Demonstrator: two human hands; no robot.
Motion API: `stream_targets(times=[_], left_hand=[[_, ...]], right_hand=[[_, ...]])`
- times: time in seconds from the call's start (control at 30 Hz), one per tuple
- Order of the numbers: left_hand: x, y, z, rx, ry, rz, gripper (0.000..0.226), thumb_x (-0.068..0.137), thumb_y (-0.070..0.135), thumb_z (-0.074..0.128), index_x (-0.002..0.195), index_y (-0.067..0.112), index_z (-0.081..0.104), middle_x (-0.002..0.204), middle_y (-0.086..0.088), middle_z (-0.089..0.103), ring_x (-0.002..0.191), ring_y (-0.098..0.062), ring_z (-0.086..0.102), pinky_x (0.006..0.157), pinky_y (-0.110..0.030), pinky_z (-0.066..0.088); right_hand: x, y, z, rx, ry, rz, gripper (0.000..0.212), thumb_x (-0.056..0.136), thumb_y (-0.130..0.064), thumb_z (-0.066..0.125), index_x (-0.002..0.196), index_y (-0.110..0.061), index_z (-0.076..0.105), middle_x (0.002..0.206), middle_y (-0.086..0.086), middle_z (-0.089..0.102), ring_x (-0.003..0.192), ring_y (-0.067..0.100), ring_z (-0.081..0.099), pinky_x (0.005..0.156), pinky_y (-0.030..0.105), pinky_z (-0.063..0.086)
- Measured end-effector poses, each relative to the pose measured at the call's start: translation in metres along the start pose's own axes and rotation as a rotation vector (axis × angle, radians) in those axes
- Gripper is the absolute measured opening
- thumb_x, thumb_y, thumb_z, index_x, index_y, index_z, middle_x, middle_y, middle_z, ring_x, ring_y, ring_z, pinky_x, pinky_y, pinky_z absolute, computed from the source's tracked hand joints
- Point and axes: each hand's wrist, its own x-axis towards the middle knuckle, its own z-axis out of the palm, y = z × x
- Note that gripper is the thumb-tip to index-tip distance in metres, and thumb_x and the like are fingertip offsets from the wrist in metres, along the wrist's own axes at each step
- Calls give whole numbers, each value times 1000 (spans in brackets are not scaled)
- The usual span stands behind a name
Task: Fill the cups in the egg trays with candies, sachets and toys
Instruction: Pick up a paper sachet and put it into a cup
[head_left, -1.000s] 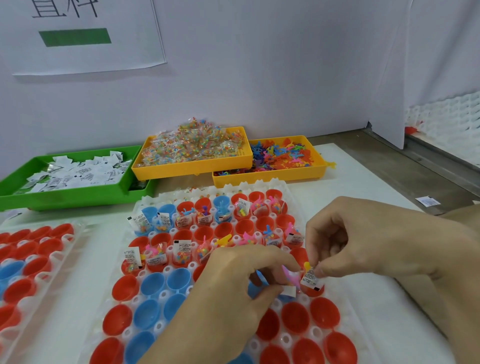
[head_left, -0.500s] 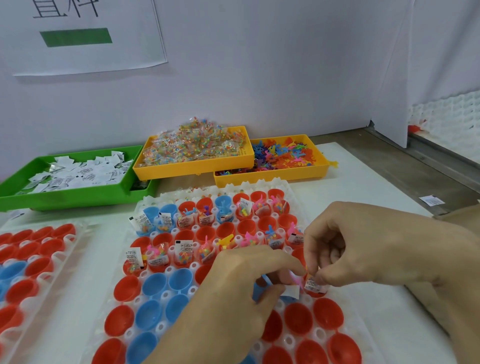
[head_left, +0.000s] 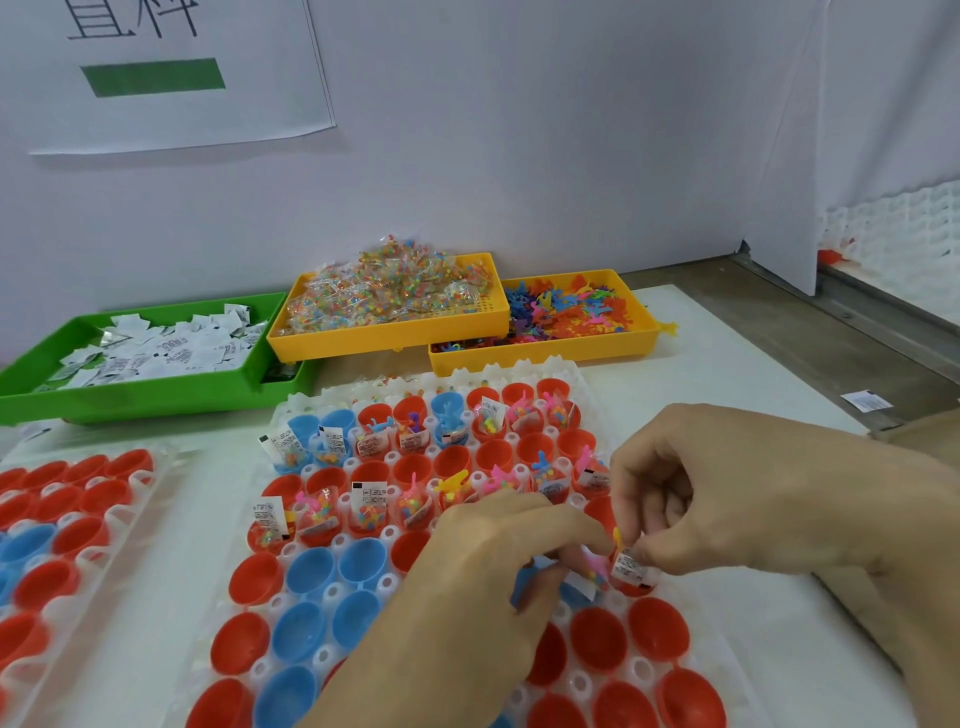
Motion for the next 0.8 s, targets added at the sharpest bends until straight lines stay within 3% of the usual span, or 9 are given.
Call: stream_targets(times=[0.23, 0.4, 0.6, 0.8], left_hand=[[1, 3, 0, 36, -65, 12, 25, 81, 3, 77, 89, 27, 77, 80, 26, 59, 86, 4, 57, 79, -8, 44], [1, 2, 1, 45, -122, -23, 23, 86, 8, 72, 92, 29, 77, 89, 29, 55, 98, 0, 52, 85, -12, 42], [1, -3, 3, 62, -117, -14, 16, 83, 16, 77, 90, 30, 76, 92, 24, 58, 95, 0, 52, 83, -13, 42], [1, -6, 5, 66, -136, 7, 17, 86, 15, 74, 93, 30, 77, 96, 18, 58, 98, -2, 49, 84, -16, 40]], right_hand=[[1, -3, 3, -18, -25, 4, 22, 79, -20, 80, 74, -37, 68, 69, -6, 73, 58, 4, 66, 56, 15, 48], [1, -3, 3, -37, -14, 5, 22, 78, -20, 79, 74, -39, 67, 70, -7, 73, 59, 5, 66, 60, 20, 52], [2, -2, 2, -31, -10, 7, 24, 79, -20, 79, 73, -40, 68, 68, -8, 72, 57, 3, 64, 58, 18, 49], [1, 0, 2, -49, 5, 3, 18, 79, -26, 81, 74, -37, 68, 69, -9, 72, 58, 4, 65, 62, 25, 55]])
